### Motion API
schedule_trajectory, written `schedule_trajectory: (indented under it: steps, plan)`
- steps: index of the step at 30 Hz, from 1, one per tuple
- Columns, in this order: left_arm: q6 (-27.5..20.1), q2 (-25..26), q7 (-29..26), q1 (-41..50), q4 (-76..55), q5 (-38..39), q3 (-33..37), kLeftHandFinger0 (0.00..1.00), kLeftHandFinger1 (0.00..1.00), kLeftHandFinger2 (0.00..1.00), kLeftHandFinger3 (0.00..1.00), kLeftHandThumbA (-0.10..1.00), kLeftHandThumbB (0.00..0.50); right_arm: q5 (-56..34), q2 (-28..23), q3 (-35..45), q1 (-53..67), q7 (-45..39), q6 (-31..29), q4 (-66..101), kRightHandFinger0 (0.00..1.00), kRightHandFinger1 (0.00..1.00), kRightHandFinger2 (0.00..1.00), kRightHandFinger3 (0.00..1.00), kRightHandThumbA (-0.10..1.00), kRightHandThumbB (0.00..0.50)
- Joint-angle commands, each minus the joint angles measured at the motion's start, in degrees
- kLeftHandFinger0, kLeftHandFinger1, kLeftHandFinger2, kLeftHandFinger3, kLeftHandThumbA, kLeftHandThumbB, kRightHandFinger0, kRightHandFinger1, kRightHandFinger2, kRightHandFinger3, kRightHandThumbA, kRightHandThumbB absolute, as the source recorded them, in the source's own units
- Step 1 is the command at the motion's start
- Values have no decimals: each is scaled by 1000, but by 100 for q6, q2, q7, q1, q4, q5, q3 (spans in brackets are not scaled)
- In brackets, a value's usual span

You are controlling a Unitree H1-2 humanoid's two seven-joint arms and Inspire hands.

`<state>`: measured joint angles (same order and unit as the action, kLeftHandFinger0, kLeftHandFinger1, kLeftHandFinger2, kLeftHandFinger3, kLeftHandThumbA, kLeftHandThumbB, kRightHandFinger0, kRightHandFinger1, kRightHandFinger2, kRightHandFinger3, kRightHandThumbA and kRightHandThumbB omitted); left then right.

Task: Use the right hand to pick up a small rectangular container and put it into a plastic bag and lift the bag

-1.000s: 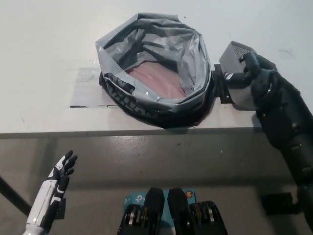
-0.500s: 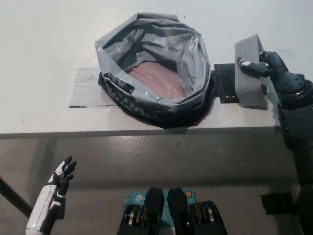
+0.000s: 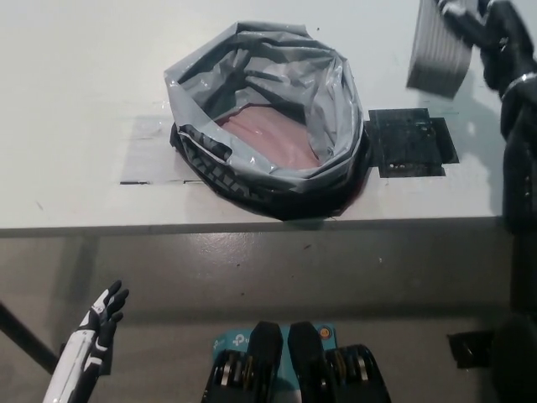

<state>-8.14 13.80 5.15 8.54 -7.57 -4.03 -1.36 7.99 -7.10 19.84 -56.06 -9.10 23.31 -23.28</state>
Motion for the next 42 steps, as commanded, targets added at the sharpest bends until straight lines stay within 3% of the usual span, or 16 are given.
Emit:
schedule_trajectory:
  steps: [1,4,7,10,12,13,14,17,20,23,24,27,30,35,39,42]
  plan:
    - [-55,60,-5,-21,-119,-7,-64,1000,1000,1000,1000,1000,134,-739,-65,-132,-832,-196,362,953,0,332,688,183,-83,238]
    - [-76,48,-14,27,-130,39,-88,1000,1000,1000,1000,1000,127,-812,-61,-297,-988,-231,362,1154,0,297,639,252,-71,238]
    - [-63,54,-10,5,-123,44,-101,1000,1000,1000,1000,1000,125,-876,-82,-625,-1228,-402,362,1237,7,400,767,376,-100,213]
    - [-68,69,13,-17,-121,32,-89,1000,1000,1000,1000,1000,138,-694,-106,-1113,-1345,-600,362,1275,39,439,790,444,-39,227]
    - [-34,70,12,-37,-139,14,-87,1000,1000,1000,1000,1000,140,-589,-95,-1328,-1411,-616,362,1249,70,454,783,473,-19,223]
    - [-9,71,18,-98,-137,22,-85,1000,1000,1000,1000,1000,149,-498,-85,-1579,-1511,-680,362,1171,68,462,771,364,-20,223]
    - [-1,73,21,-121,-133,28,-86,1000,1000,1000,1000,1000,151,-489,-83,-1666,-1546,-713,362,1136,65,467,772,349,-25,224]
    - [10,77,21,-148,-145,27,-90,1000,1000,1000,1000,1000,146,-421,-27,-2133,-1653,-862,362,948,149,553,786,487,-40,216]
    - [-38,100,27,-120,-151,1,-85,1000,1000,1000,1000,1000,139,-261,-11,-2413,-1680,-869,362,852,119,512,754,554,-29,221]
    - [7,119,47,-119,-154,-18,-72,1000,1000,1000,1000,1000,168,-41,-14,-2955,-1687,-907,361,631,83,483,743,596,10,228]
    - [71,113,55,-129,-191,-34,-56,1000,1000,1000,1000,1000,169,117,-20,-3187,-1661,-905,361,507,78,456,688,531,62,226]
    - [101,121,71,-134,-222,-34,-46,1000,1000,1000,1000,1000,161,221,21,-3483,-1529,-880,279,308,104,478,686,457,27,241]
    - [101,145,101,-123,-208,-12,-42,1000,1000,1000,1000,1000,171,486,-90,-4033,-1392,-1043,56,151,163,514,695,570,103,230]
    - [101,151,118,-155,-196,1,-53,1000,1000,1000,1000,1000,163,989,-290,-4804,-1270,-1118,-548,-77,236,522,682,664,175,229]
    - [146,187,139,-145,-229,-34,-60,1000,1000,1000,1000,1000,174,1293,-500,-5319,-1237,-1257,-1047,-244,145,444,614,648,185,233]
    - [107,197,148,-153,-208,-50,-43,1000,1000,1000,1000,1000,168,1352,-639,-5464,-1226,-1369,-1135,-186,153,438,609,670,168,227]
